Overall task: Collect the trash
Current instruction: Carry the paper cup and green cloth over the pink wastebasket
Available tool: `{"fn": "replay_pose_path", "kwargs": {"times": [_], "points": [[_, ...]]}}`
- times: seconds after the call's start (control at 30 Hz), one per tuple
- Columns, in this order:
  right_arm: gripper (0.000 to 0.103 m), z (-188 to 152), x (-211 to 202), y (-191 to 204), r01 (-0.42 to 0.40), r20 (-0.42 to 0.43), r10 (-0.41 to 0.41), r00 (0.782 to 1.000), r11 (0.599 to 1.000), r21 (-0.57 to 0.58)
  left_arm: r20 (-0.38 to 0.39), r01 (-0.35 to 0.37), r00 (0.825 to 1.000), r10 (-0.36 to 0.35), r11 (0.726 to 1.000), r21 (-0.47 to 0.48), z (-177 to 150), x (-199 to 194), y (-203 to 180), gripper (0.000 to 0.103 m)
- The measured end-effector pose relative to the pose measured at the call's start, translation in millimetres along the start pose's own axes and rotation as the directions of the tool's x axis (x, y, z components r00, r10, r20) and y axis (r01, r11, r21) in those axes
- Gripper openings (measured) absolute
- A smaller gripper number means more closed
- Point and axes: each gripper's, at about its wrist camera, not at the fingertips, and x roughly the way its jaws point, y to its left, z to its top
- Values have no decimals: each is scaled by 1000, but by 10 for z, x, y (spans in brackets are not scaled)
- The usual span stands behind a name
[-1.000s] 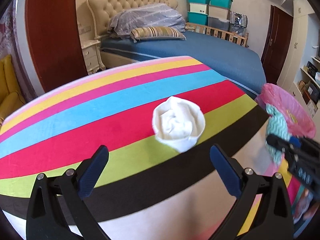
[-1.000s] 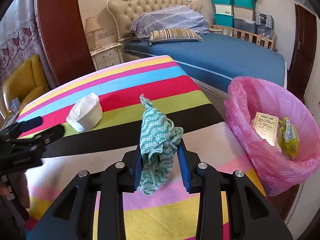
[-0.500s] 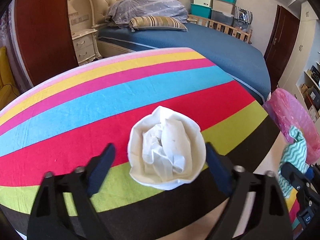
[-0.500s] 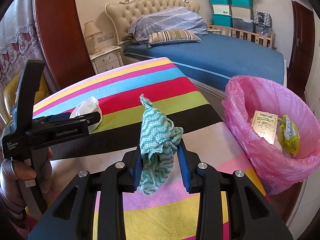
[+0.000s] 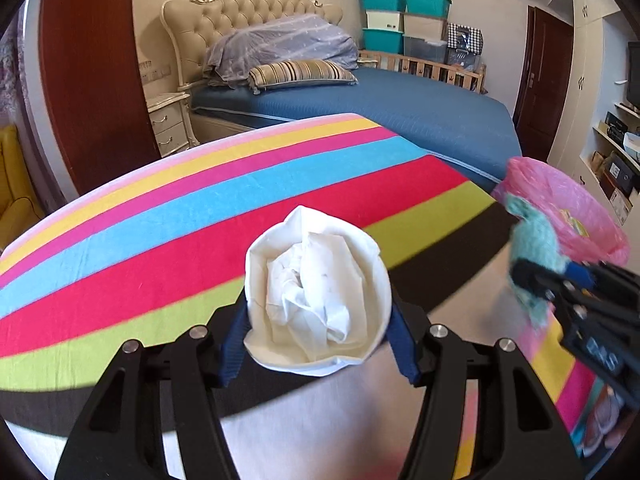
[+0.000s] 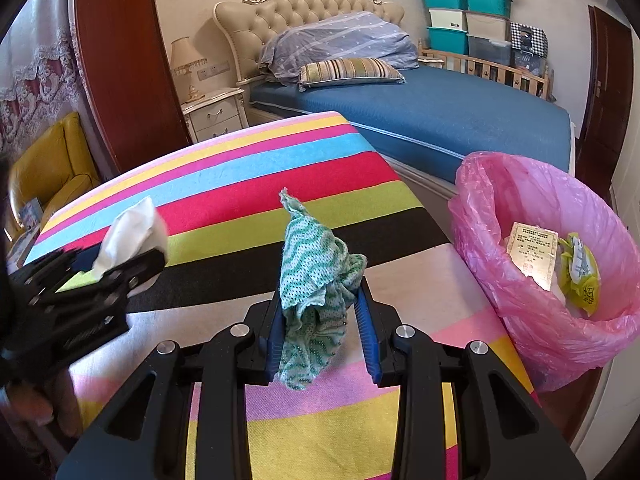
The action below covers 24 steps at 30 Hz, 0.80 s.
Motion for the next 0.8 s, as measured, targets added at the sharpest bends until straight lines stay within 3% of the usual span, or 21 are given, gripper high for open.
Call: {"fn": "replay_pose_path", "kwargs": {"times": [0.23,0.8], "points": [[32,-8,-1,39,-18,6,19,1000,1000,-18,30,-10,999,11,1000,-27,-187,-269,71,59],[32,-467,-636,286,-100,73,113,991,983,-155,150,4,989,6,998,-68,-518,-827,101,59]]}}
